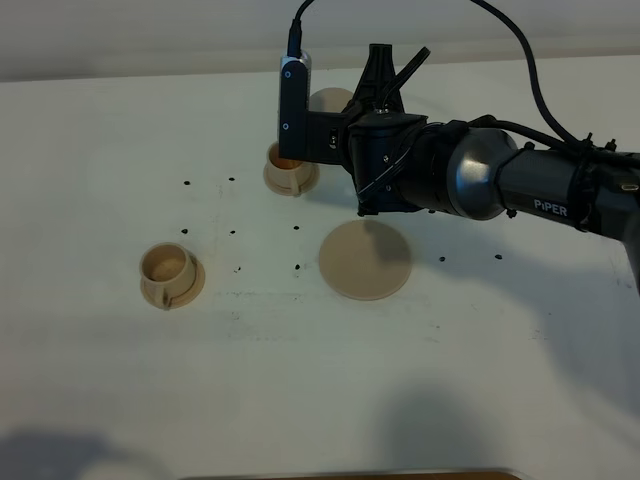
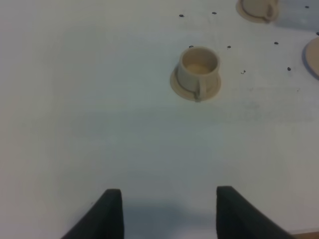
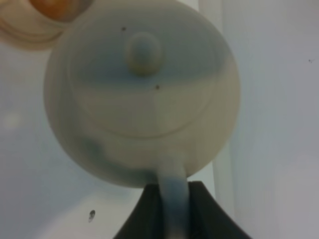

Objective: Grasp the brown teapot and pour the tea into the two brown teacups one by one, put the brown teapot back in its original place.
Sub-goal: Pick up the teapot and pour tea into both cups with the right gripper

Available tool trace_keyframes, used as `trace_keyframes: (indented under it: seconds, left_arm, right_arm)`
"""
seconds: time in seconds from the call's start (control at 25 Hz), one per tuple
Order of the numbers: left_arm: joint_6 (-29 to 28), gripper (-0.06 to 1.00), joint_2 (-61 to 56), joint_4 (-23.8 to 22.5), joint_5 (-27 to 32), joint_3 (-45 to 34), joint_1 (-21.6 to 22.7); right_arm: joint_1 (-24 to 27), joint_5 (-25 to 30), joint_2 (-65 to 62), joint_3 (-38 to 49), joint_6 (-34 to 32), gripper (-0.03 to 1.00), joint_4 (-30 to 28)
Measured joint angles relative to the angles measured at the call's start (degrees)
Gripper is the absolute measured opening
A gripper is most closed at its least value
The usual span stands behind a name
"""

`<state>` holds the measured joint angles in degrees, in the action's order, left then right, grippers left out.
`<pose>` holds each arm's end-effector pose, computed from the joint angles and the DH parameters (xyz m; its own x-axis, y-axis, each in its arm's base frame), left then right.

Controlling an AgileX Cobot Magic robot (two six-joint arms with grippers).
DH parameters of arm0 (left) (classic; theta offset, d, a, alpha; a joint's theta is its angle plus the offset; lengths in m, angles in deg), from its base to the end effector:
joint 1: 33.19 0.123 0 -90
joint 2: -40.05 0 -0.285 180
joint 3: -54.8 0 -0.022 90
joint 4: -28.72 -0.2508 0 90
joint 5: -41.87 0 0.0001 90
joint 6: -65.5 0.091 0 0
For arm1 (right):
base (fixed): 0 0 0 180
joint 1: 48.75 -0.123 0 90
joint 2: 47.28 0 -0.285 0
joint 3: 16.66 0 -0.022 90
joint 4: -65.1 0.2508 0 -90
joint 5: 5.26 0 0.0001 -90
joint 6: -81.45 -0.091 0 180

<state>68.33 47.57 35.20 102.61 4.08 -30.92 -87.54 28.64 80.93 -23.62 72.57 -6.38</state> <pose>-0.0012 -0.0090 0.2673 -0.4820 -0.0251 -0.8758 0.0439 0.9976 -0.0528 0.3874 0.2495 0.1827 -0.0753 -0.9952 -0.0619 -0.5777 0.0942 -0.8108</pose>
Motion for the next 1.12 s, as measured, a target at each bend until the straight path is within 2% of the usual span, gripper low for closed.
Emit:
trace_keyframes:
  seconds: [1.12]
  left_arm:
    - [0.0,0.49,0.0,0.0,0.0,0.0,0.0]
  right_arm:
    - [0.0,0.22,0.0,0.0,5.72,0.09,0.0]
